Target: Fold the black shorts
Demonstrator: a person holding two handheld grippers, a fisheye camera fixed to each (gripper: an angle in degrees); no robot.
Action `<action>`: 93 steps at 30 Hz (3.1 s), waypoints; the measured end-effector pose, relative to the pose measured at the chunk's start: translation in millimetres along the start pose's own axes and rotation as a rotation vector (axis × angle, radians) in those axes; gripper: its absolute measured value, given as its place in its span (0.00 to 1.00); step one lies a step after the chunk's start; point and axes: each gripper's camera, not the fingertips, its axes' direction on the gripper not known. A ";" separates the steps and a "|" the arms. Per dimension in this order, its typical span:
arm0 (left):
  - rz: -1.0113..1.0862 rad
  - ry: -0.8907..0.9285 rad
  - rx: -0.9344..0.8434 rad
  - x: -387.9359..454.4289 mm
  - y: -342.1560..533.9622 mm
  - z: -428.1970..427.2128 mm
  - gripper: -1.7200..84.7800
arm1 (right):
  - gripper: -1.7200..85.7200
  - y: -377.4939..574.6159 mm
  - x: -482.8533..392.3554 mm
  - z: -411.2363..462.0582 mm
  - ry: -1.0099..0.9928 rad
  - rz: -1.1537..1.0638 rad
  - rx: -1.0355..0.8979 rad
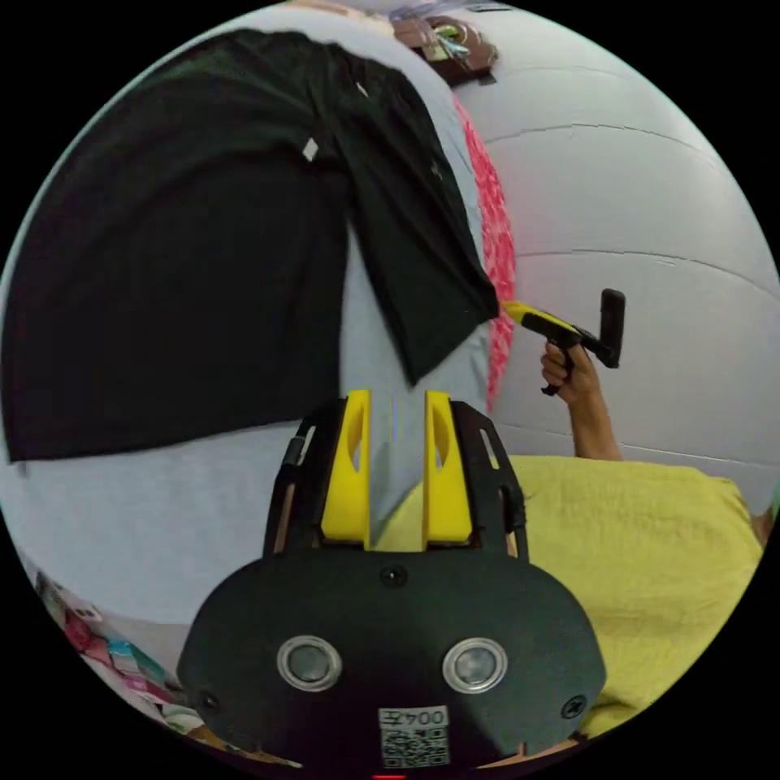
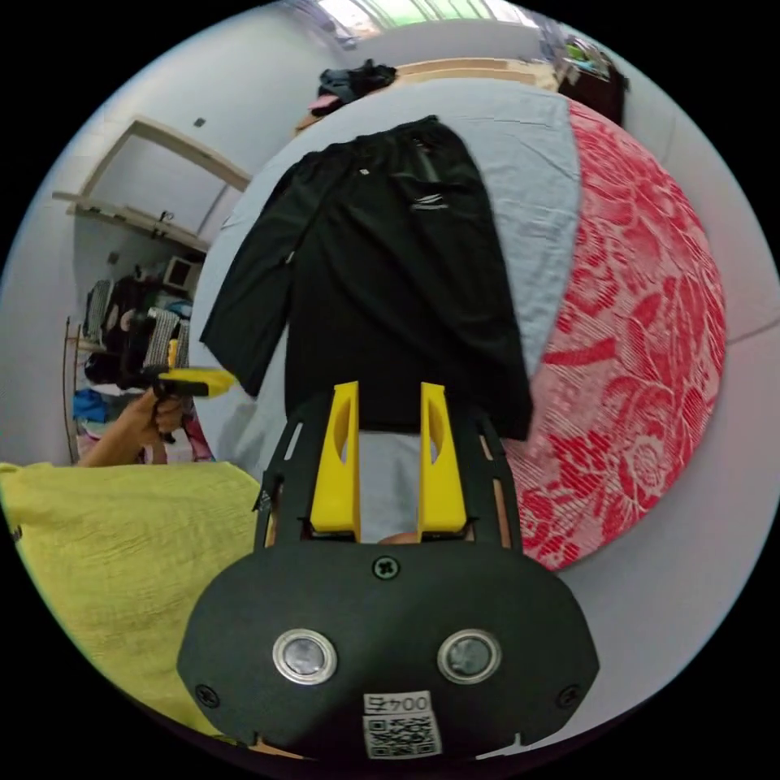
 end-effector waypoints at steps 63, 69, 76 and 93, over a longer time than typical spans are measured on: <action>0.635 -0.699 -0.334 96.7 -134.7 -62.0 0.03 | 0.08 -38.0 -118.8 250.4 0.380 0.202 -0.461; 0.645 -0.770 -0.392 120.7 -165.1 -42.4 0.04 | 0.08 -19.6 -126.0 225.7 0.410 0.157 -0.485; 0.571 -0.684 -0.456 124.3 -210.4 -36.7 0.04 | 0.09 55.4 -128.4 164.4 0.384 0.115 -0.207; 0.751 -0.426 -0.126 239.9 -441.7 -57.9 0.16 | 0.22 258.0 8.2 -28.0 0.201 0.617 0.620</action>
